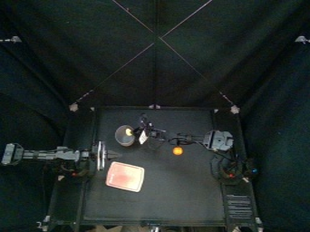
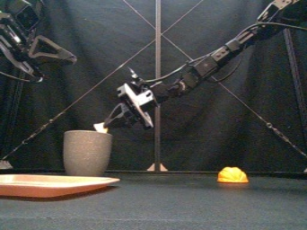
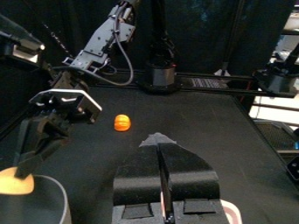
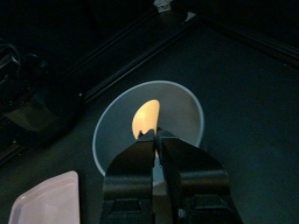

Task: Pick the chip then place it in the grey bowl
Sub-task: Drop chip in the grey bowl and return to neutral

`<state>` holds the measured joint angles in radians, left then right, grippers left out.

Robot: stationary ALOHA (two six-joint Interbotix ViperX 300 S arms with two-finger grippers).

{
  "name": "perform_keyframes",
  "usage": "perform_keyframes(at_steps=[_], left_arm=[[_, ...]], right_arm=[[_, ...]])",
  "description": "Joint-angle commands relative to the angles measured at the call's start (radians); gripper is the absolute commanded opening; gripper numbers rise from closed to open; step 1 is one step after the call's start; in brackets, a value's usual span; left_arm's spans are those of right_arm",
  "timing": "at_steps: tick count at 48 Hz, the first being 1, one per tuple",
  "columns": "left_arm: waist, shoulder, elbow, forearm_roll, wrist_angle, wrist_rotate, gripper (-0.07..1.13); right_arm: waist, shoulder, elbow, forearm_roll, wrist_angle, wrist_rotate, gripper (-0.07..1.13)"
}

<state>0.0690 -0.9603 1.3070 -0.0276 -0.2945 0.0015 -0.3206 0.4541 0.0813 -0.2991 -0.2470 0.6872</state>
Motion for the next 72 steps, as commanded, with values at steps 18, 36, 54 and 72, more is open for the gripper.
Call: perform_keyframes(at_steps=[18,36,54,72], left_arm=[[0.014,0.006,-0.008,-0.003,-0.005,0.002,0.11],[0.014,0.005,0.006,-0.012,-0.005,-0.003,0.11],[0.043,0.006,0.006,-0.015,-0.012,0.003,0.11],[0.104,0.006,0.005,-0.015,-0.063,0.003,0.11]], right_arm=[[0.009,-0.011,-0.069,-0.028,0.031,-0.008,0.69],[0.037,-0.267,0.221,-0.114,-0.109,-0.009,0.69],[0.074,-0.565,0.652,-0.173,-0.333,-0.014,0.69],[0.138,-0.753,0.861,-0.163,-0.371,-0.015,0.69]])
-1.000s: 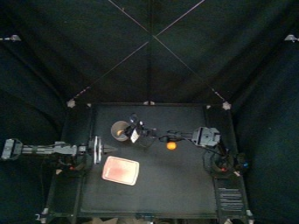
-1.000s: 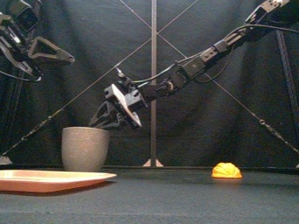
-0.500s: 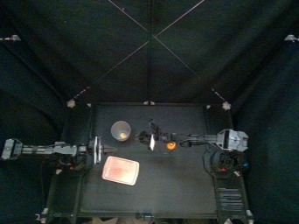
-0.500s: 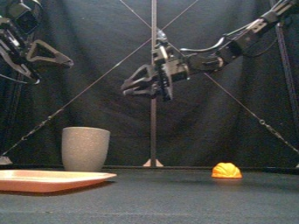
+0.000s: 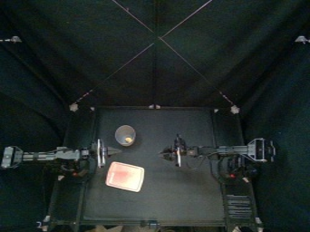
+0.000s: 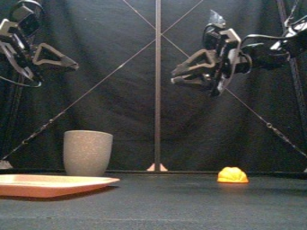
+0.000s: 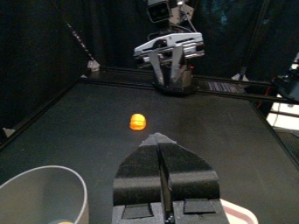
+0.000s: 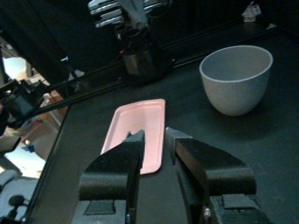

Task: Pick the chip then place it in the grey bowl
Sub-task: Drop chip in the grey bowl and return to neutral

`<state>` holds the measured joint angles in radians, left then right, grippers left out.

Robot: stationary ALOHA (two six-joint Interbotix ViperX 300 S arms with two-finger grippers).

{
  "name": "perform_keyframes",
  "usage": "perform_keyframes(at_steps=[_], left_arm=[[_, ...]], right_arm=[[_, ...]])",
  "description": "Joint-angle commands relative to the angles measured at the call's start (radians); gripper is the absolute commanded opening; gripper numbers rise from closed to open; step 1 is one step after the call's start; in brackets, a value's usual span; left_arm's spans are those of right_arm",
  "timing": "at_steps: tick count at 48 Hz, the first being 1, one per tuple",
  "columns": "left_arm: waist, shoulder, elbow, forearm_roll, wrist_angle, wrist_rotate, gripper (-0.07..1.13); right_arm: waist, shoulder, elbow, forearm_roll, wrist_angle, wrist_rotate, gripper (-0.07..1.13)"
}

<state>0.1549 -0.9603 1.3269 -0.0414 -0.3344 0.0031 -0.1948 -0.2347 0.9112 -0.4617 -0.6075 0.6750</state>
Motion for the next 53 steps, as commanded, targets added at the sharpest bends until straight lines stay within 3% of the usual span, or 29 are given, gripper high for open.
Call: perform_keyframes(at_steps=[1,15,31,53], left_arm=[[0.023,0.006,-0.014,-0.002,-0.026,0.003,0.11],[0.072,0.005,-0.015,-0.002,-0.031,0.002,0.11],[0.072,0.005,-0.012,0.002,-0.037,0.002,0.11],[0.064,0.005,-0.002,0.023,-0.046,0.003,0.11]], right_arm=[[0.014,-0.072,0.038,0.002,-0.011,-0.002,0.69],[0.031,-0.167,0.114,-0.04,-0.041,-0.006,0.69],[0.069,-0.176,0.109,-0.112,-0.061,-0.021,0.69],[0.075,-0.166,0.101,-0.121,-0.061,-0.023,0.69]])
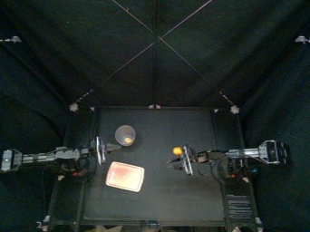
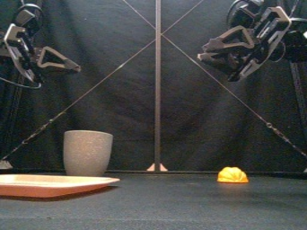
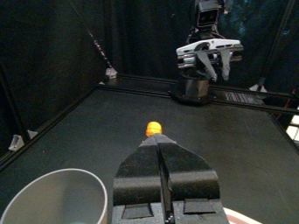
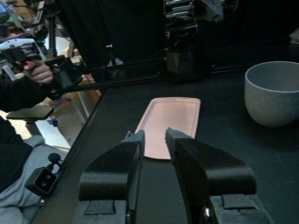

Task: Pick the chip then place it in the grey bowl
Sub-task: Drop chip in the grey bowl and return to neutral

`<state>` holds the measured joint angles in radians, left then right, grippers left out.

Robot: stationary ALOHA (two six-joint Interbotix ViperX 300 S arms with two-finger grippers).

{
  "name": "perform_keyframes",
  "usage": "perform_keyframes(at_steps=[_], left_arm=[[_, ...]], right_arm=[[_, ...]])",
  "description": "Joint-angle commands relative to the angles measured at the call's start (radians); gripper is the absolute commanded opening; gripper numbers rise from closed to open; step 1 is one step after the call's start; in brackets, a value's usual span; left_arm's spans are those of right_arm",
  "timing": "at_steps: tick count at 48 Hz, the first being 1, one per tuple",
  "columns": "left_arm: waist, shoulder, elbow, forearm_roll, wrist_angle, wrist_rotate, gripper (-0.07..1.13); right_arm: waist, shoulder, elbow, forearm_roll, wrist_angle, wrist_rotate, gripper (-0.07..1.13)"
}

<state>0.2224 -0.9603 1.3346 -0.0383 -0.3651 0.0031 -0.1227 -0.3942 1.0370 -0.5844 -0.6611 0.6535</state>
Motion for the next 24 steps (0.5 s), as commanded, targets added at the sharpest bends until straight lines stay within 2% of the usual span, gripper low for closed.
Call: perform_keyframes(at_steps=[1,8,24], left_arm=[[-0.003,0.006,-0.009,0.026,-0.017,0.002,0.11],[-0.003,0.006,-0.008,0.058,-0.018,0.002,0.11],[-0.003,0.006,-0.006,0.055,-0.02,0.002,0.11]], right_arm=[[0.003,-0.006,-0.025,0.002,-0.008,-0.002,0.69],[0.002,-0.002,-0.028,0.002,-0.009,-0.002,0.69],[0.006,0.009,-0.032,0.002,-0.008,-0.002,0.69]])
